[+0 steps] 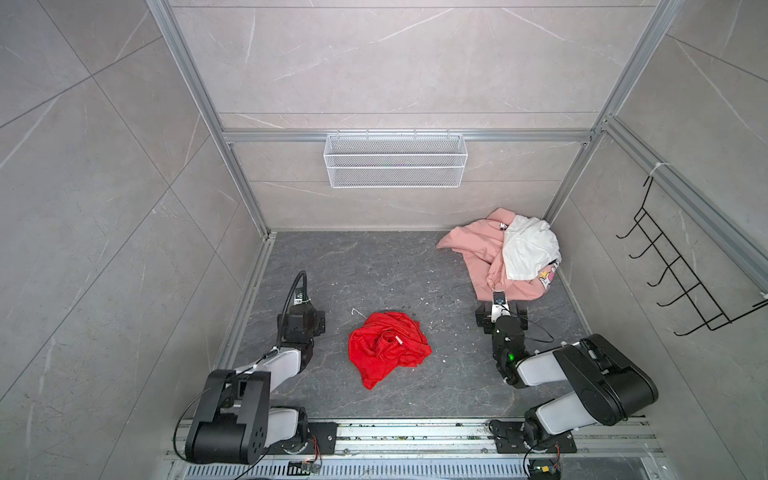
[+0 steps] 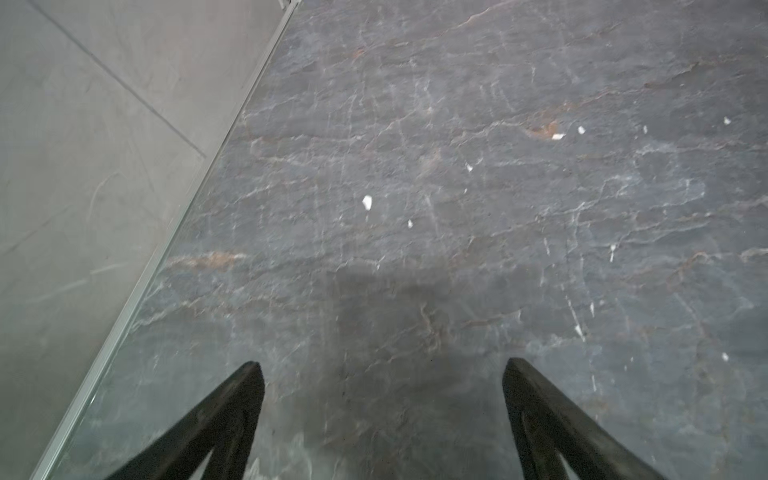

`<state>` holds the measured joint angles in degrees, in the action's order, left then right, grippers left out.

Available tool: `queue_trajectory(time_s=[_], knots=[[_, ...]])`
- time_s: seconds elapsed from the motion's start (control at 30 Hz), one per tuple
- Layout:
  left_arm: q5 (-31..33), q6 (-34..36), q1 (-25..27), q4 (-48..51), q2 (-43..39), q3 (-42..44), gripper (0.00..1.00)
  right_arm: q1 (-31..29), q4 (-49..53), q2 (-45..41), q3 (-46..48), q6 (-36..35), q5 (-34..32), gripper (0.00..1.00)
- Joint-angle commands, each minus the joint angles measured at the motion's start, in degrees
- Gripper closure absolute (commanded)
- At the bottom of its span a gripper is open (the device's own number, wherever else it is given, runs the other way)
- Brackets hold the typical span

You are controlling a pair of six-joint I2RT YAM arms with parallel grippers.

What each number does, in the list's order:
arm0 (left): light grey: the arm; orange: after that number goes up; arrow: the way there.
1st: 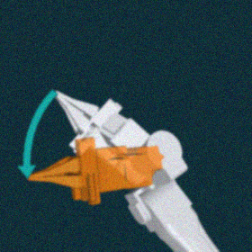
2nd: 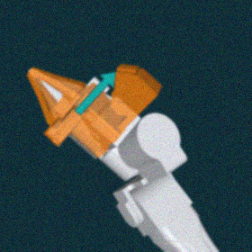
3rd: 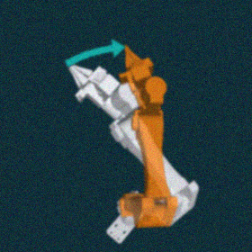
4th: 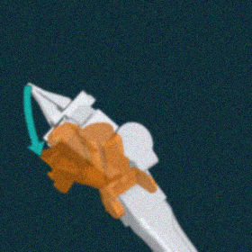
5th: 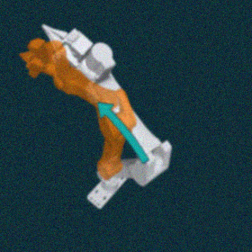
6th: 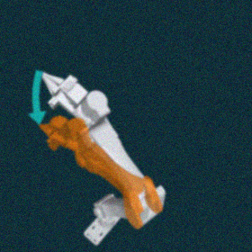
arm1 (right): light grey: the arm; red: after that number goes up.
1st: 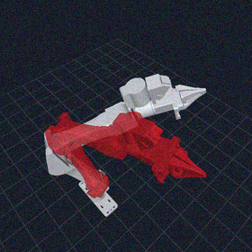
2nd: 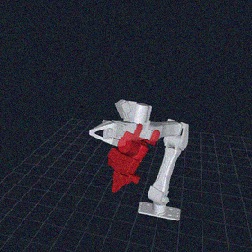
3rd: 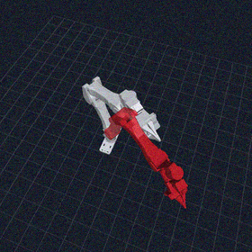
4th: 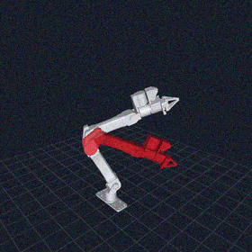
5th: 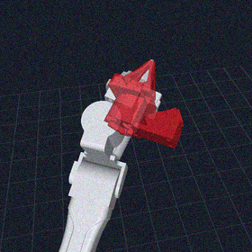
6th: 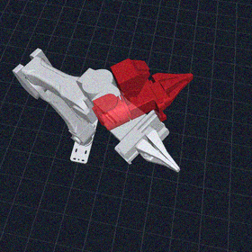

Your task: Pick out a specific cloth from the pile

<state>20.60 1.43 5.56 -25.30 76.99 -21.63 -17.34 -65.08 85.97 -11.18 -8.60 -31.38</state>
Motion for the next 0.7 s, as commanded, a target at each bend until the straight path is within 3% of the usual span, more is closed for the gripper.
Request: queue_trajectory(time_s=[0.0, 0.03, 0.1, 0.17, 0.23, 0.3, 0.67], knots=[[-4.70, 1.70, -1.04, -11.66, 4.33, -3.75, 0.08, 4.91, -2.17, -1.37, -0.18, 5.65, 13.48, 0.00], [-6.14, 1.87, -1.54, -12.98, 6.18, -3.91, 0.09, 7.54, 0.70, -1.24, -0.96, 7.06, 17.70, 0.01], [-6.49, -0.75, -3.77, -14.17, 6.87, -3.43, 0.09, 8.80, 3.65, 3.21, -6.28, 10.02, 10.80, 0.00], [-11.20, -3.66, -7.48, -19.68, 7.66, 0.03, 0.09, 10.09, 11.95, -0.37, -7.19, 12.21, 12.04, 0.00], [-11.32, -3.04, -7.29, -22.73, 8.89, 0.88, 0.06, 10.03, 6.76, 2.04, -6.93, 11.16, 11.89, 0.00], [-11.13, -2.97, -7.30, -23.45, 9.14, 0.93, 0.01, 10.12, 12.87, 0.99, -8.65, 11.87, 13.45, 0.00], [-11.36, -3.09, -7.35, -23.35, 8.95, 1.02, 0.00, 11.72, 11.94, 0.94, -8.28, 12.21, 16.20, 0.01]])
